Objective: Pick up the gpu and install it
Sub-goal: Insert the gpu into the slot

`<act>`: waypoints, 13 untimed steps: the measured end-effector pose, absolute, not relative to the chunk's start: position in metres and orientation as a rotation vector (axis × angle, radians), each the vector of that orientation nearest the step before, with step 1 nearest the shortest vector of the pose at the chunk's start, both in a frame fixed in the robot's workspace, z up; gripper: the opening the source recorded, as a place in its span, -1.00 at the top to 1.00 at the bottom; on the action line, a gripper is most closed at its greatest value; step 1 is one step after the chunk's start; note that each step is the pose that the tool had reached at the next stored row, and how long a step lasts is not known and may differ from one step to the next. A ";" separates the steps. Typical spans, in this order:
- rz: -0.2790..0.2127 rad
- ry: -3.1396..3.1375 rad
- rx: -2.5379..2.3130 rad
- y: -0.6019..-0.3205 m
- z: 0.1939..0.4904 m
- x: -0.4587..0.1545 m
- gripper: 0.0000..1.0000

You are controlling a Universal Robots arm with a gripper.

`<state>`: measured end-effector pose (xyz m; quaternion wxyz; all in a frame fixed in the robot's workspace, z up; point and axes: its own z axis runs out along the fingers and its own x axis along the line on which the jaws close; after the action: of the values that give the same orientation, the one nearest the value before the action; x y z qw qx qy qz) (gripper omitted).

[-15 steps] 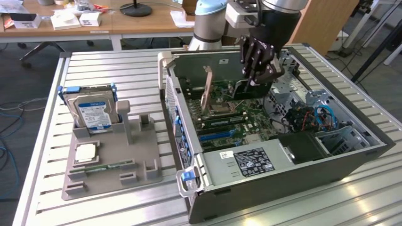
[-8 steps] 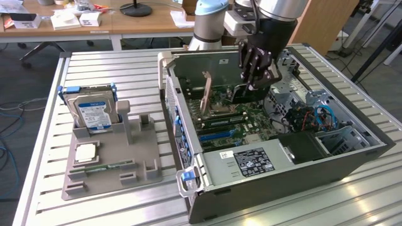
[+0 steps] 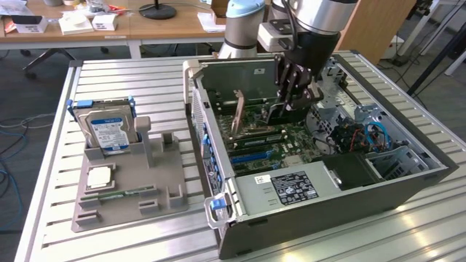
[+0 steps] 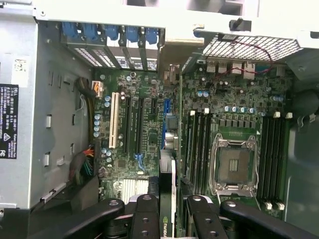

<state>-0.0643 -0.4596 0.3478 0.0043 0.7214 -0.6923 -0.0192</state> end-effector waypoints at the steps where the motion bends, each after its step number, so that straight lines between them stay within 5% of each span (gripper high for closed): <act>1: -0.060 -2.169 2.260 -0.460 0.346 -0.064 0.47; 13: -0.060 -2.169 2.260 -0.460 0.333 -0.064 0.47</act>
<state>-0.0643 -0.4596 0.3335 0.0045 0.7214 -0.6922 -0.0191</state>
